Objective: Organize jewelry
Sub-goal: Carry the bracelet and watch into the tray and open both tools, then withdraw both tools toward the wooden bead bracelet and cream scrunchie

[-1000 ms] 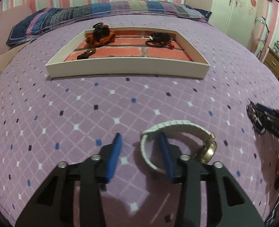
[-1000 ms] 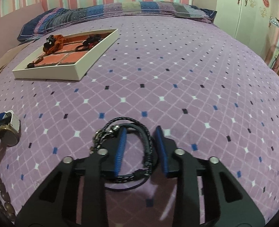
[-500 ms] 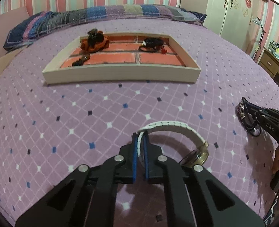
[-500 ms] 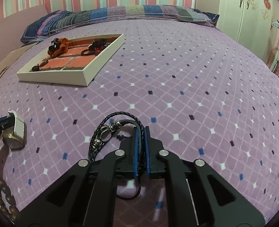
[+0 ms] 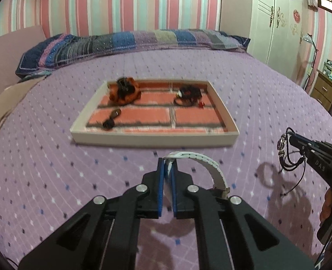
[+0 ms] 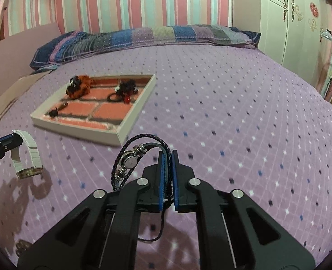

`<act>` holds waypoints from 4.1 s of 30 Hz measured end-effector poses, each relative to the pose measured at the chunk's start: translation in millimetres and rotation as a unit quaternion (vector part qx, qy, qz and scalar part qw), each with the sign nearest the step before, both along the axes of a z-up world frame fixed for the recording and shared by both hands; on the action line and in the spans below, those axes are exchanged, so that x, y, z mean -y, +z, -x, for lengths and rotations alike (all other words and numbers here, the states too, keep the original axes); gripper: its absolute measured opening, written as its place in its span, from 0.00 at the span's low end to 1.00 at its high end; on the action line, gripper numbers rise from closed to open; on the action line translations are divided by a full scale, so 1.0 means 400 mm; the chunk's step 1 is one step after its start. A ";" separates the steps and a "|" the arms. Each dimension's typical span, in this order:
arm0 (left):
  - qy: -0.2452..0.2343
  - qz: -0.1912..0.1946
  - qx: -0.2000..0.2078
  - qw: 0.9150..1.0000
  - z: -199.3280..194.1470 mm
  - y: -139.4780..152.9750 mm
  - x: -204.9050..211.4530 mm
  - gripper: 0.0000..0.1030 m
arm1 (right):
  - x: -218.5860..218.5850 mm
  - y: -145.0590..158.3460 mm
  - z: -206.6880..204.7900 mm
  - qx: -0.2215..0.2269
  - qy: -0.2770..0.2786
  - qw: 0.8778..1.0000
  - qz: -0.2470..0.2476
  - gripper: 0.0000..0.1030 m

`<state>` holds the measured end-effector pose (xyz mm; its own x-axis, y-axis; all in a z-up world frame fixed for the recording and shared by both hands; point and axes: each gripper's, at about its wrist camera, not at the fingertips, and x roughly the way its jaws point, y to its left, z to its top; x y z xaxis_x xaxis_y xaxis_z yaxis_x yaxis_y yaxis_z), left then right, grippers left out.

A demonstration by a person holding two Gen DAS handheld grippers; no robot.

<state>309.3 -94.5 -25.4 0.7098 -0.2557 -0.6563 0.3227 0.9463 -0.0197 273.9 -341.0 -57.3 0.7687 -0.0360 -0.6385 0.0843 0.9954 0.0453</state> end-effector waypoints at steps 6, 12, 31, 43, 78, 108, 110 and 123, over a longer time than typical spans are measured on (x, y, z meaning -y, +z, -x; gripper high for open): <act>0.012 -0.005 0.013 1.000 -0.061 0.042 -0.003 0.06 | -0.034 0.050 -0.058 0.012 0.011 1.000 -0.008 0.07; 0.027 -0.002 0.005 1.000 -0.153 0.072 -0.002 0.06 | -0.062 0.099 -0.142 0.020 0.015 0.999 -0.026 0.07; 0.027 0.045 -0.066 0.996 -0.467 0.103 0.091 0.06 | -0.131 0.109 -0.463 -0.009 0.023 0.999 -0.044 0.07; 0.047 -0.007 -0.106 0.993 -0.614 -0.059 0.084 0.06 | -0.135 -0.025 -0.598 -0.072 0.004 0.997 -0.024 0.07; 0.083 -0.002 0.029 0.996 -0.297 0.317 0.020 0.52 | -0.136 0.265 -0.393 0.006 0.039 0.999 -0.030 0.85; 0.191 -0.028 0.028 0.981 0.322 0.152 -0.570 0.81 | -0.342 0.087 0.254 0.019 0.015 0.999 0.025 0.90; 0.194 -0.020 0.023 0.980 0.343 0.113 -0.617 0.81 | -0.360 0.052 0.268 0.010 0.012 0.999 0.029 0.90; 0.197 -0.009 0.011 0.980 0.430 -0.043 -0.743 0.81 | -0.414 -0.070 0.395 0.036 -0.021 0.999 0.029 0.89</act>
<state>137.2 202.8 -42.5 0.7646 0.0531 -0.6423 -0.0682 0.9977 0.0012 116.0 -175.5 -85.3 0.8092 -0.1048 -0.5781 0.1253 0.9921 -0.0045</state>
